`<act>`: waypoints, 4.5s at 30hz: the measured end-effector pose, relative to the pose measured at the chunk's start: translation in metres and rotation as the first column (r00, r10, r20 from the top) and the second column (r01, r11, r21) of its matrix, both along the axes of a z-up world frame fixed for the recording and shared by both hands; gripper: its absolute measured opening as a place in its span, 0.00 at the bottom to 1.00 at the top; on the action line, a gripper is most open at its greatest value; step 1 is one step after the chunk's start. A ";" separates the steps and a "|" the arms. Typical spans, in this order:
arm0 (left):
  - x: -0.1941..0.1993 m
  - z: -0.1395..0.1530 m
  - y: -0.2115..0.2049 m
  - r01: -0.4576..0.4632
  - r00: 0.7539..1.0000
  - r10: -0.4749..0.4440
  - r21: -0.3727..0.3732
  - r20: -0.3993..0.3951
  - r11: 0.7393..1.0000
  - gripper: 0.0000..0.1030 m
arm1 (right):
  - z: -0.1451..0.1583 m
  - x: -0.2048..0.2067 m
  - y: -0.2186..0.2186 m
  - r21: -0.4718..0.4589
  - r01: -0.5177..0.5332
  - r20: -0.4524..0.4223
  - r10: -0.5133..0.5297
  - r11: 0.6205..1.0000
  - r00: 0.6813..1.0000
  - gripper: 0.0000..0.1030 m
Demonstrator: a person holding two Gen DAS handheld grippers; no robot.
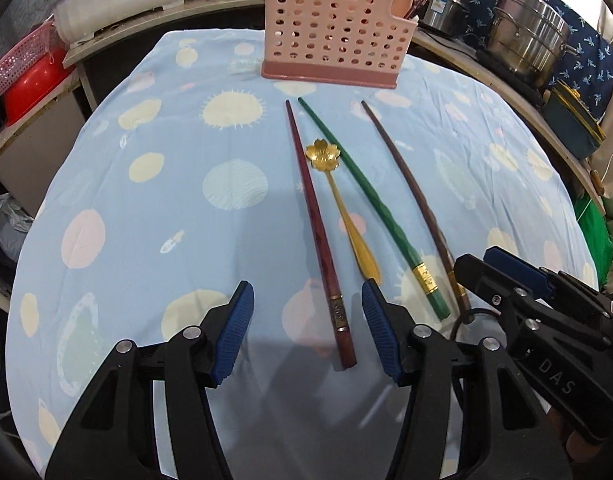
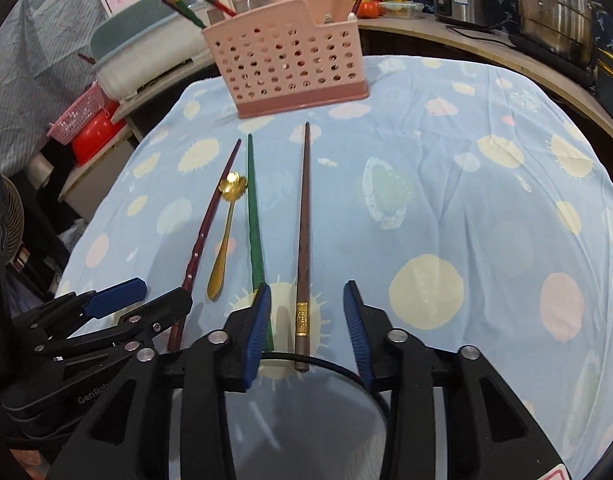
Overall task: Organize utensils
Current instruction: 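Move both open tools back down to the remaining chopsticks, then close the left tool on the dark red chopstick while the right tool grasps the brown chopstick, then lift both chopsticks with both tools and carry them into the pink basket, then open both tools to release the chopsticks into the basket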
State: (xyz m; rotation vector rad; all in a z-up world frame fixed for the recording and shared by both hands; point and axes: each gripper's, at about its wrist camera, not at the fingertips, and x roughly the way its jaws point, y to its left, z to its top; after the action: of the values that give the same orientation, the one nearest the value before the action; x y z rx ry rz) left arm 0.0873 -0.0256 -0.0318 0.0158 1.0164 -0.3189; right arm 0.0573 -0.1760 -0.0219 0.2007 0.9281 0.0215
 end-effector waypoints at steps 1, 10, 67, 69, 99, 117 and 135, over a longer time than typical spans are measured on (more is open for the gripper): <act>0.000 -0.002 0.000 0.000 1.000 0.000 0.007 -0.001 1.000 0.49 | -0.003 0.001 0.002 -0.005 -0.004 -0.006 0.004 1.000 1.000 0.27; -0.004 -0.007 -0.005 0.009 0.999 -0.012 0.058 0.053 0.998 0.44 | -0.013 0.001 0.009 -0.073 -0.026 -0.014 0.025 0.997 1.000 0.17; 0.058 0.245 -0.010 0.057 0.896 -0.005 -0.103 0.445 0.993 0.07 | 0.223 0.026 -0.025 -0.027 0.002 0.432 0.010 1.000 0.902 0.07; 0.063 0.251 -0.015 0.062 0.891 -0.010 -0.098 0.454 0.993 0.07 | 0.230 0.032 -0.026 -0.028 0.004 0.443 0.008 1.000 0.896 0.07; 0.167 0.296 -0.047 0.052 0.857 0.029 -0.142 0.514 0.988 0.07 | 0.283 0.141 -0.065 -0.062 0.108 0.560 -0.055 0.992 0.827 0.07; 0.206 0.255 -0.056 0.047 0.869 0.026 -0.134 0.494 0.990 0.07 | 0.236 0.196 -0.066 -0.041 0.104 0.512 -0.069 0.994 0.856 0.07; 0.228 0.208 -0.065 -0.004 0.910 0.049 -0.108 0.412 0.994 0.32 | 0.188 0.213 -0.062 -0.038 0.108 0.433 -0.081 0.993 0.898 0.20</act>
State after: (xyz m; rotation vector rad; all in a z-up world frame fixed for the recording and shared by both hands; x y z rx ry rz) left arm 0.3154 -0.0910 0.1760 -0.0248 0.5749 -0.3267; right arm 0.2707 -0.2380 0.1657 0.1745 0.4732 -0.0515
